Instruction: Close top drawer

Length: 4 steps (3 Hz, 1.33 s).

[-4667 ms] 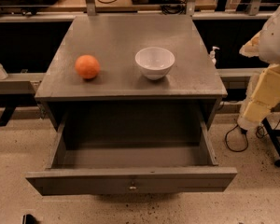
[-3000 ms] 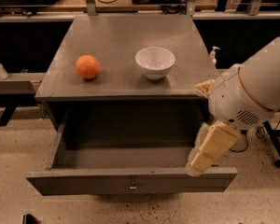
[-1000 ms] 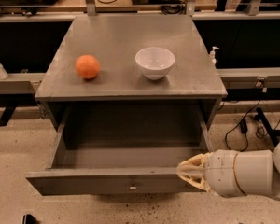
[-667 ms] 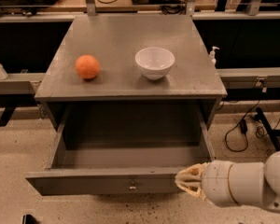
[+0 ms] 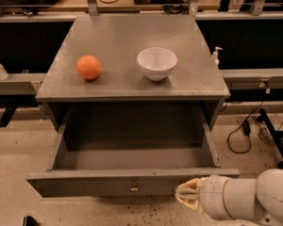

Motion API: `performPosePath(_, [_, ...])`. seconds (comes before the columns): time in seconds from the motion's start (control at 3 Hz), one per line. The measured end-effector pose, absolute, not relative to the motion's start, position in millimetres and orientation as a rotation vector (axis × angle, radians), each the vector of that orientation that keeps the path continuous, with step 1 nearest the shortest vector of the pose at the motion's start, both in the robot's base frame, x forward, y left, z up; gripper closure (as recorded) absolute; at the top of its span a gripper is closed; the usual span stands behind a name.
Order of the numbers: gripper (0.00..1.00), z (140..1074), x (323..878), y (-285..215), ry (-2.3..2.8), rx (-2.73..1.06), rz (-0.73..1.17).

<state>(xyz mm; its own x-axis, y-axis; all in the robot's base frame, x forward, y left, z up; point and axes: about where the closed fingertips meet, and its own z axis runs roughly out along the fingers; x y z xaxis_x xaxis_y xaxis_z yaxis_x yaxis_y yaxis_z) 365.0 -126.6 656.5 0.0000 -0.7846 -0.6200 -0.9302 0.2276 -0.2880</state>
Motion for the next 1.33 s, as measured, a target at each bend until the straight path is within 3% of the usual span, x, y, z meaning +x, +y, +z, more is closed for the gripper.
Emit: performPosePath(1.33, [1.00,597.7,442.3,-93.7,1.816,-1.527,0.312])
